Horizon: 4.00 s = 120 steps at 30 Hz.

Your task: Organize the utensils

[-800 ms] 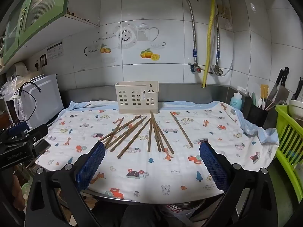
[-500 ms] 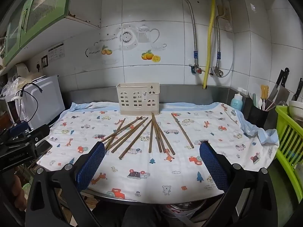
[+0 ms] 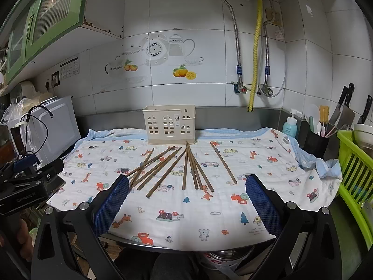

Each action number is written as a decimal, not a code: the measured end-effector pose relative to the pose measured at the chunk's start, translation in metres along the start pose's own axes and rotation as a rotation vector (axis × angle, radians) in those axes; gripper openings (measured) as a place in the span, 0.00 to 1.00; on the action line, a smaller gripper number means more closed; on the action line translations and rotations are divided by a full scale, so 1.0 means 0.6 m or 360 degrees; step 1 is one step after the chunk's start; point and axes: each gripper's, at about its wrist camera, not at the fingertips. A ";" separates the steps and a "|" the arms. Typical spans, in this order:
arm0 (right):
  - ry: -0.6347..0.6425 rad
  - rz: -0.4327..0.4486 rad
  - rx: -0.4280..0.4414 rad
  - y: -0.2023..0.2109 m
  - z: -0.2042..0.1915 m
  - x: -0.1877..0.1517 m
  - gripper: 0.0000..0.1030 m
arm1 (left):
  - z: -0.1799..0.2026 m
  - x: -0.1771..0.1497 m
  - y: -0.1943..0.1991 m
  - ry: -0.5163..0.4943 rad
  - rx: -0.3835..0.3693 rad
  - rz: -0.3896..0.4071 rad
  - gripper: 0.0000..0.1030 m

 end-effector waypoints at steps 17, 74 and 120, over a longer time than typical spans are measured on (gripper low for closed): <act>0.0007 0.0020 0.0010 0.009 0.000 0.001 0.94 | 0.001 0.005 0.013 -0.0003 0.0013 0.0040 0.95; 0.0009 0.0028 0.0016 0.013 -0.003 0.007 0.94 | 0.008 0.014 0.020 -0.0017 0.0008 0.0059 0.95; 0.0075 -0.0113 0.0008 -0.114 0.001 -0.001 0.94 | -0.015 0.022 -0.119 -0.0008 -0.0037 -0.0118 0.95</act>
Point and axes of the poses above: each gripper's, at about its wrist camera, not at the fingertips, and y roughly against the way its jaws point, z to its right, x to its top, and after that the axes turned 12 degrees about -x, right-handed
